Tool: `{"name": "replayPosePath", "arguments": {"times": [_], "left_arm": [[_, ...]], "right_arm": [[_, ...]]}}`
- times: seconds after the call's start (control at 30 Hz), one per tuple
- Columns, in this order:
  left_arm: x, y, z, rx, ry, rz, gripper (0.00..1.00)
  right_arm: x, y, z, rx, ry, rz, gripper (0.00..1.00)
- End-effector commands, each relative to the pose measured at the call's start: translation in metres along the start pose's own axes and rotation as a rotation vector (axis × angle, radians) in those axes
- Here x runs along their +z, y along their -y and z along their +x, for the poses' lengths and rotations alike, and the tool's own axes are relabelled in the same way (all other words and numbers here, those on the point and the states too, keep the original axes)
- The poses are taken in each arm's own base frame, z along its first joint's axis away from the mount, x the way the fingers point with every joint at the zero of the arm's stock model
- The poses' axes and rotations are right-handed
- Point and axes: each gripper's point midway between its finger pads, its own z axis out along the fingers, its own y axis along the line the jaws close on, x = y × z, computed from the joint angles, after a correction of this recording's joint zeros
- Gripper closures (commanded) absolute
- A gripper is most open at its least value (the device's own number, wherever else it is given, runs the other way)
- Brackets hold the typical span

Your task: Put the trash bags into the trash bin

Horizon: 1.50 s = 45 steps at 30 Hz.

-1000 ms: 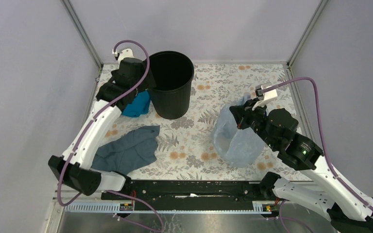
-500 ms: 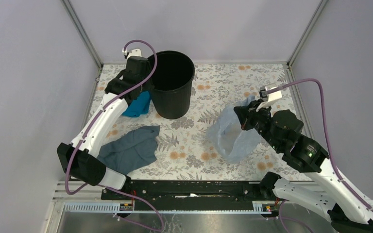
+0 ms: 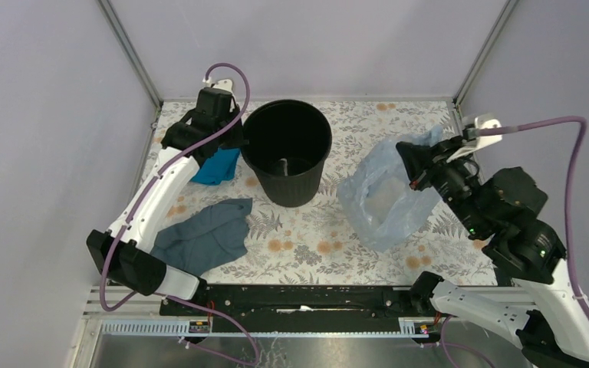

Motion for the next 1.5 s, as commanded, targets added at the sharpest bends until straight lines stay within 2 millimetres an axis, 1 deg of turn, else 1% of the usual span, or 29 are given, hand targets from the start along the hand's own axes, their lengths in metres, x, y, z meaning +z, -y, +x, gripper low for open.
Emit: {"name": "replayPosePath", "arguments": {"times": [0.0, 0.13, 0.27, 0.3, 0.33, 0.43, 0.5, 0.57, 0.6, 0.63, 0.67, 0.7, 0.73, 0.87, 0.9, 0.97, 1.03, 1.1, 1.23, 1.3, 1.33, 1.37, 1.43, 1.47], "left_arm": [[-0.043, 0.033, 0.002, 0.061, -0.022, 0.138, 1.0], [-0.053, 0.064, 0.017, 0.08, -0.07, 0.223, 1.0], [-0.057, 0.085, 0.034, 0.092, -0.103, 0.259, 1.0], [-0.059, 0.091, 0.039, 0.097, -0.114, 0.272, 1.0], [-0.06, 0.095, 0.043, 0.102, -0.124, 0.283, 1.0], [-0.062, 0.098, 0.05, 0.1, -0.129, 0.282, 1.0], [-0.063, 0.097, 0.05, 0.092, -0.123, 0.274, 1.0], [-0.064, 0.096, 0.047, 0.08, -0.103, 0.271, 1.0], [-0.065, 0.096, 0.046, 0.075, -0.095, 0.277, 0.99], [-0.066, 0.097, 0.046, 0.073, -0.09, 0.288, 0.94], [-0.067, 0.099, 0.045, 0.072, -0.084, 0.298, 0.87], [-0.067, 0.099, 0.045, 0.071, -0.081, 0.3, 0.81], [-0.068, 0.098, 0.045, 0.074, -0.079, 0.301, 0.77], [-0.073, 0.093, 0.042, 0.082, -0.053, 0.292, 0.64], [-0.075, 0.092, 0.042, 0.084, -0.045, 0.293, 0.59], [-0.081, 0.088, 0.038, 0.084, -0.016, 0.293, 0.51], [-0.087, 0.082, 0.035, 0.081, 0.015, 0.283, 0.44], [-0.092, 0.077, 0.033, 0.078, 0.042, 0.275, 0.41], [-0.104, 0.06, 0.026, 0.079, 0.107, 0.231, 0.36], [-0.113, 0.052, 0.018, 0.088, 0.148, 0.209, 0.36], [-0.117, 0.049, 0.013, 0.093, 0.169, 0.196, 0.35], [-0.123, 0.045, 0.008, 0.092, 0.19, 0.186, 0.32], [-0.139, 0.047, -0.007, 0.086, 0.244, 0.212, 0.26], [-0.149, 0.054, -0.015, 0.087, 0.275, 0.258, 0.23]], "right_arm": [[-0.003, -0.01, -0.05, -0.02, 0.1, -0.038, 1.0], [0.004, -0.039, -0.094, -0.013, 0.203, -0.154, 1.0], [0.023, -0.069, -0.134, -0.01, 0.255, -0.238, 1.0], [0.032, -0.079, -0.139, -0.008, 0.253, -0.267, 1.0], [0.033, -0.087, -0.15, 0.001, 0.273, -0.298, 1.0], [0.037, -0.11, -0.175, 0.038, 0.321, -0.389, 1.0], [0.04, -0.125, -0.185, 0.07, 0.334, -0.449, 1.0], [0.042, -0.14, -0.188, 0.109, 0.33, -0.519, 1.0], [0.045, -0.147, -0.184, 0.126, 0.316, -0.554, 1.0], [0.048, -0.151, -0.178, 0.145, 0.303, -0.571, 1.0], [0.05, -0.155, -0.172, 0.158, 0.289, -0.59, 1.0], [0.054, -0.156, -0.164, 0.168, 0.275, -0.592, 1.0], [0.055, -0.155, -0.159, 0.176, 0.267, -0.585, 1.0], [0.061, -0.136, -0.127, 0.17, 0.217, -0.496, 1.0], [0.057, -0.129, -0.121, 0.169, 0.214, -0.47, 1.0], [0.06, -0.114, -0.101, 0.157, 0.182, -0.402, 1.0], [0.06, -0.102, -0.084, 0.148, 0.149, -0.347, 1.0], [0.057, -0.092, -0.073, 0.149, 0.127, -0.307, 1.0], [0.048, -0.086, -0.061, 0.159, 0.109, -0.3, 1.0], [0.041, -0.089, -0.056, 0.152, 0.103, -0.336, 1.0], [0.035, -0.095, -0.055, 0.147, 0.106, -0.383, 1.0], [0.03, -0.097, -0.054, 0.144, 0.113, -0.404, 1.0], [0.022, -0.101, -0.048, 0.134, 0.102, -0.449, 1.0], [0.021, -0.101, -0.042, 0.122, 0.089, -0.456, 1.0]]}}
